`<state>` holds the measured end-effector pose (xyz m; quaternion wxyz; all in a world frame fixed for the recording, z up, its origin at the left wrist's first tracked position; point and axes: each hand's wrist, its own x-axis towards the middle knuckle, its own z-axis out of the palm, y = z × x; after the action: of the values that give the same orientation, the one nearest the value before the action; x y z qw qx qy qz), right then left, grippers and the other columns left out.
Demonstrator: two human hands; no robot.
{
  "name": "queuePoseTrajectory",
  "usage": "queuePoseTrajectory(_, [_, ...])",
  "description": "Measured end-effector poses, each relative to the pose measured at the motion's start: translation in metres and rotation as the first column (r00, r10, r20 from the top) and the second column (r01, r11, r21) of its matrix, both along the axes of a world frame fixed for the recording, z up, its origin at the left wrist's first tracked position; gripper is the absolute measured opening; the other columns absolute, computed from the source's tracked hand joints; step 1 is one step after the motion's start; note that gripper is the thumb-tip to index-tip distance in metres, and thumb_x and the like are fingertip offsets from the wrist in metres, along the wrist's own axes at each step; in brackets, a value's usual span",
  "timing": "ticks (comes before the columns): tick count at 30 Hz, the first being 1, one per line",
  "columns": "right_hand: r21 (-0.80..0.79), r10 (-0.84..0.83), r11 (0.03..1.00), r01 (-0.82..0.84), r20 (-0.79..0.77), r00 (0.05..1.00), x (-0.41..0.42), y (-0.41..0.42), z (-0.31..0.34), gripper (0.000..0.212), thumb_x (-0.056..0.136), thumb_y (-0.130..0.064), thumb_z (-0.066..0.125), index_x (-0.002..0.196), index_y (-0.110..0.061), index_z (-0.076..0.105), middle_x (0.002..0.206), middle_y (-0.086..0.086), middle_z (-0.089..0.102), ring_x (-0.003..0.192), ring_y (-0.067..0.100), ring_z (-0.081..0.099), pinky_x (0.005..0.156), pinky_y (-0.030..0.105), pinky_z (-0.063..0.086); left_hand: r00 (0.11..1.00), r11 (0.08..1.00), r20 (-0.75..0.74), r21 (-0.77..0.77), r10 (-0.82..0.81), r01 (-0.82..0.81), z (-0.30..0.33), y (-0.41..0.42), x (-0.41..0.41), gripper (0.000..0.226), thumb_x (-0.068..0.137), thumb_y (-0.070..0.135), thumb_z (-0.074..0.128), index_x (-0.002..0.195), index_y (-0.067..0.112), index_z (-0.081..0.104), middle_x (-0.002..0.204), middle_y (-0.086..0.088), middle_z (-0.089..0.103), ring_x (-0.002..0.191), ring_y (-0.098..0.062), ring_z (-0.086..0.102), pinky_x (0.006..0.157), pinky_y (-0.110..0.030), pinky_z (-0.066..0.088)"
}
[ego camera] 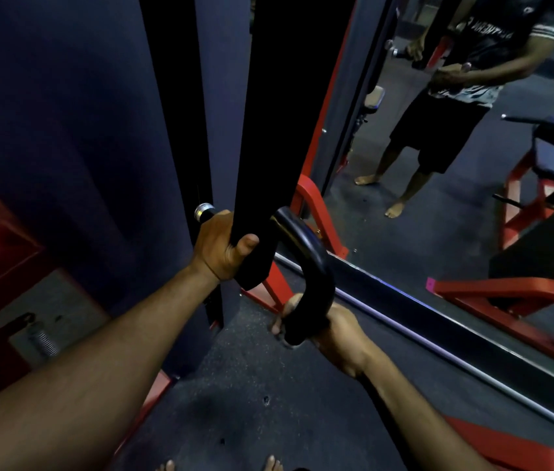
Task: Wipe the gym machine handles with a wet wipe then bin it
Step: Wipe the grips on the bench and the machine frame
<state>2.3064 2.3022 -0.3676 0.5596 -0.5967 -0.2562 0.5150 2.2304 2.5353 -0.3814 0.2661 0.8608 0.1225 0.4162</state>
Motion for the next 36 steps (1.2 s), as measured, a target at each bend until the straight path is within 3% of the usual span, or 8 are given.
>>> queuePoseTrajectory(6, [0.017, -0.122, 0.992, 0.124, -0.087, 0.989, -0.014, 0.009, 0.025, 0.020, 0.076, -0.030, 0.060, 0.070, -0.010, 0.061, 0.075, 0.022, 0.055, 0.072, 0.033, 0.053, 0.068, 0.049, 0.039, 1.000, 1.000, 0.017, 0.019, 0.006, -0.006, 0.000, -0.001, -0.001, 0.094, 0.091, 0.084, 0.013, 0.058, 0.002, 0.047, 0.055, -0.009, 0.051, 0.054, -0.018, 0.049, 0.050, -0.034, 0.037])
queuePoseTrajectory(10, [0.032, -0.144, 0.989, 0.147, -0.078, 0.986, -0.017, 0.009, 0.057, 0.022, 0.081, -0.030, 0.063, 0.067, -0.014, 0.068, 0.074, 0.023, 0.059, 0.069, 0.033, 0.056, 0.066, 0.046, 0.045, 0.999, 0.999, 0.015, -0.029, -0.046, 0.046, -0.002, 0.000, -0.003, 0.093, 0.090, 0.086, 0.016, 0.056, 0.003, 0.044, 0.053, -0.008, 0.048, 0.049, -0.022, 0.048, 0.047, -0.044, 0.041])
queuePoseTrajectory(15, [0.081, -0.110, 0.989, 0.121, -0.130, 0.985, 0.008, 0.025, 0.098, 0.035, 0.104, -0.012, 0.036, 0.110, 0.005, 0.066, 0.078, 0.025, 0.066, 0.059, 0.029, 0.059, 0.053, 0.034, 0.052, 0.998, 0.996, -0.033, -0.067, -0.058, 0.055, -0.005, 0.004, -0.004, 0.103, 0.087, 0.089, 0.016, 0.062, -0.003, 0.056, 0.057, -0.013, 0.057, 0.055, -0.030, 0.059, 0.053, -0.052, 0.047])
queuePoseTrajectory(18, [-0.027, -0.124, 0.992, 0.123, -0.008, 0.992, 0.024, 0.046, 0.101, 0.032, 0.103, -0.006, 0.038, 0.101, 0.004, 0.068, 0.074, 0.020, 0.069, 0.060, 0.029, 0.064, 0.054, 0.031, 0.055, 0.997, 0.994, -0.024, -0.081, -0.073, 0.071, -0.005, 0.005, -0.001, 0.093, 0.088, 0.088, 0.019, 0.059, 0.005, 0.049, 0.056, -0.002, 0.052, 0.053, -0.020, 0.054, 0.051, -0.041, 0.042])
queuePoseTrajectory(22, [-0.114, -0.131, 0.984, 0.135, 0.044, 0.990, 0.044, 0.064, 0.101, 0.027, 0.103, -0.012, 0.045, 0.099, -0.004, 0.071, 0.090, 0.020, 0.069, 0.082, 0.034, 0.064, 0.088, 0.047, 0.054, 0.999, 0.997, 0.003, -0.054, -0.047, 0.047, 0.001, -0.001, 0.004, 0.094, 0.090, 0.086, 0.017, 0.059, 0.003, 0.048, 0.057, -0.001, 0.048, 0.053, -0.017, 0.049, 0.052, -0.030, 0.033])
queuePoseTrajectory(26, [-0.068, 0.016, 0.997, -0.023, -0.094, 0.995, 0.041, 0.040, 0.106, 0.026, 0.103, -0.026, 0.052, 0.115, -0.010, 0.068, 0.104, 0.016, 0.064, 0.092, 0.029, 0.061, 0.086, 0.038, 0.048, 1.000, 1.000, 0.007, -0.022, -0.005, 0.005, 0.000, -0.001, 0.007, 0.098, 0.091, 0.085, 0.015, 0.059, -0.001, 0.050, 0.055, -0.011, 0.052, 0.053, -0.020, 0.052, 0.049, -0.036, 0.038])
queuePoseTrajectory(29, [0.016, 0.080, 0.997, -0.079, -0.112, 0.990, 0.046, 0.018, 0.101, 0.031, 0.103, -0.013, 0.045, 0.122, -0.009, 0.069, 0.098, 0.008, 0.069, 0.083, 0.017, 0.066, 0.070, 0.025, 0.054, 0.999, 1.000, 0.038, 0.005, 0.010, -0.010, 0.000, -0.002, 0.010, 0.099, 0.092, 0.083, 0.014, 0.060, -0.003, 0.050, 0.057, -0.015, 0.054, 0.052, -0.032, 0.056, 0.060, -0.028, 0.039])
queuePoseTrajectory(36, [-0.067, -0.244, 0.968, 0.243, -0.017, 0.970, 0.049, 0.038, 0.089, 0.022, 0.098, -0.005, 0.054, 0.105, 0.005, 0.072, 0.090, 0.023, 0.063, 0.076, 0.029, 0.053, 0.063, 0.029, 0.046, 0.998, 1.000, 0.069, 0.009, 0.010, -0.010, 0.000, -0.005, 0.017, 0.102, 0.093, 0.082, 0.014, 0.060, -0.006, 0.052, 0.058, -0.020, 0.056, 0.059, -0.021, 0.052, 0.058, -0.033, 0.036])
